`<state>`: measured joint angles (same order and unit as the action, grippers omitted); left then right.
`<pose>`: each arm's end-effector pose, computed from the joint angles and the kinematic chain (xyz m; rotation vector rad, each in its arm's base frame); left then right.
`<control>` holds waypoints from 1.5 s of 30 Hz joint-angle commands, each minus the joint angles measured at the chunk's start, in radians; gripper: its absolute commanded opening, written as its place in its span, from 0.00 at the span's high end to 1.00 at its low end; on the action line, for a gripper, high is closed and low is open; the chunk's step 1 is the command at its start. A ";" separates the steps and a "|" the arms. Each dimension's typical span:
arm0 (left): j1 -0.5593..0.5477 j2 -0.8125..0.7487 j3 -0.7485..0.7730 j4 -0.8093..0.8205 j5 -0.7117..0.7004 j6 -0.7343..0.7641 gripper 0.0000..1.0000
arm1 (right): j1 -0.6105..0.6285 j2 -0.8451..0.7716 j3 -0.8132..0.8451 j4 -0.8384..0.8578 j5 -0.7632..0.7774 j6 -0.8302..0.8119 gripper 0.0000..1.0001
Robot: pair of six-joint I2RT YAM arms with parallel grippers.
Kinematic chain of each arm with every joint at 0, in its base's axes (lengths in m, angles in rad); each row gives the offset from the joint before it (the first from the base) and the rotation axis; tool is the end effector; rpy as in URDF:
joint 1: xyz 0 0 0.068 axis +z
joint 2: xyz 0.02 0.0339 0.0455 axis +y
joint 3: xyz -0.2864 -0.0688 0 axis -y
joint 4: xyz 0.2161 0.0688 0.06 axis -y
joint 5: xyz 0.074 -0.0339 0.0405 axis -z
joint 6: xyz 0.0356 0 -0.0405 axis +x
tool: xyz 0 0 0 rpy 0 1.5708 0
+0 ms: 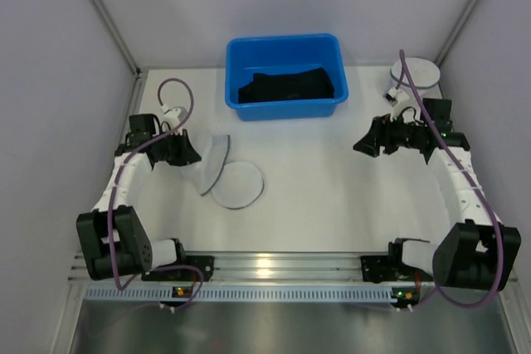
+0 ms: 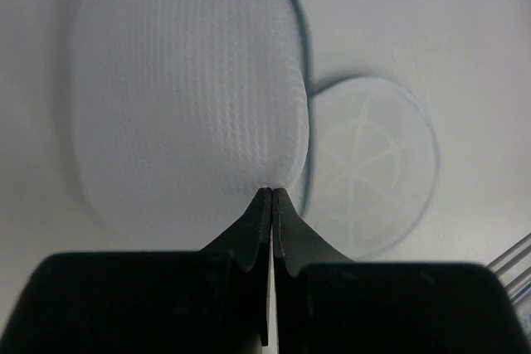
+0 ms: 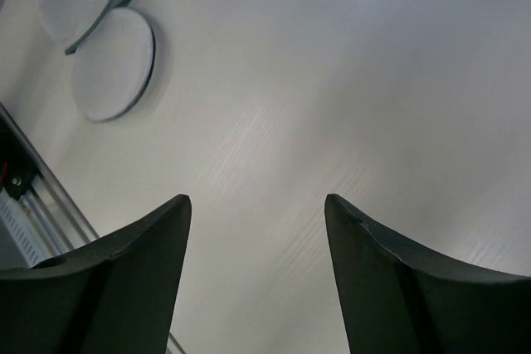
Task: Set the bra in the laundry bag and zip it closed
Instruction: Move the laundry bag to the center of the board, then open the laundry bag at the center of the board.
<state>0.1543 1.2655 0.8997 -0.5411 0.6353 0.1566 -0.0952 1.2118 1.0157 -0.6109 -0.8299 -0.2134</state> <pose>0.2211 0.0130 0.2845 0.2661 2.3243 -0.6310 0.2124 0.0061 0.3276 -0.5076 2.1275 0.8046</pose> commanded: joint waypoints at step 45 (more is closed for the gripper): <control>-0.081 0.023 -0.111 0.148 0.339 -0.135 1.00 | 0.614 0.434 -0.374 1.043 0.236 0.968 0.37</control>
<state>0.0776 1.2896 0.7692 -0.4118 0.9707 -0.0158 0.4808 1.6611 0.6632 0.3286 -0.5461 0.7200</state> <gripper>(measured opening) 0.016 0.626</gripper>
